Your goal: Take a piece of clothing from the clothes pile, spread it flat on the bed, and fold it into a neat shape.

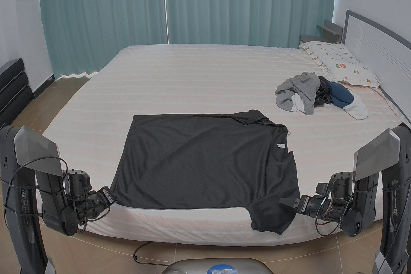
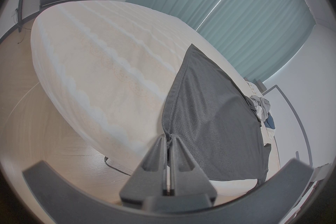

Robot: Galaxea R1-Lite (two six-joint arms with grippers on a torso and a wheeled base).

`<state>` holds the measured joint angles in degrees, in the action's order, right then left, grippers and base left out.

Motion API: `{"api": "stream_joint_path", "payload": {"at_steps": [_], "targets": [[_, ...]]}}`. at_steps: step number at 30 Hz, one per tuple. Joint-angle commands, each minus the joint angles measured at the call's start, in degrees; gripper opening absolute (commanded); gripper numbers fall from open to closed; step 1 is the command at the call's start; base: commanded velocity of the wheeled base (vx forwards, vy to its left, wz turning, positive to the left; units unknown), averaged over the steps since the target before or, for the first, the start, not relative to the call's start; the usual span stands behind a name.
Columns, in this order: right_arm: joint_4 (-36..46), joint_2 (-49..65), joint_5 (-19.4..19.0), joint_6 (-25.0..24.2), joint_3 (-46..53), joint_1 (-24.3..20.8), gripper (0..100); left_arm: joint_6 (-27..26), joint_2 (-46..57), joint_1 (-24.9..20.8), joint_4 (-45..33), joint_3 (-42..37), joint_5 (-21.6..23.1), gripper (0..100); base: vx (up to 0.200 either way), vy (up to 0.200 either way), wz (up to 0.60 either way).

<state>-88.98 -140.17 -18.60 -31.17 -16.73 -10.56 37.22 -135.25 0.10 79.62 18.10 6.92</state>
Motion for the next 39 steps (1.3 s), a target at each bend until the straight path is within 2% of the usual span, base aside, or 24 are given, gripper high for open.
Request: {"api": "stream_joint_path", "payload": {"at_steps": [1, 11, 20, 23, 27, 39], "targets": [[-0.67, 0.86, -0.03, 0.15, 1.52, 0.63, 0, 0.05, 0.08, 0.08, 0.01, 0.00, -0.07, 0, 0.000, 0.000, 0.00], [-0.67, 3.15, -0.29, 2.34, 7.06, 3.44, 0, -0.30, 0.08, 0.08, -0.25, -0.44, -0.07, 0, 0.000, 0.000, 0.00], [-0.76, 3.23, -1.26, 4.45, 11.89, 2.47, 0, -0.66, 0.25, -0.01, -0.34, -1.40, -0.07, 0, 0.000, 0.000, 0.00], [-0.76, 3.15, -1.79, 5.33, 12.68, 2.21, 0, -2.76, 0.52, -0.01, -0.43, -2.19, -0.42, 0, 0.000, 0.000, 0.00], [-0.76, 3.41, -1.79, 5.33, 13.21, 2.30, 0, -4.52, 1.13, -0.01, -0.43, -3.34, -0.42, 0, 0.000, 0.000, 0.00], [-0.67, 4.82, -1.96, 5.24, 14.18, 2.82, 0, -5.49, 1.92, -0.36, -0.60, -4.57, -0.51, 0, 0.000, 0.000, 0.00]]}}
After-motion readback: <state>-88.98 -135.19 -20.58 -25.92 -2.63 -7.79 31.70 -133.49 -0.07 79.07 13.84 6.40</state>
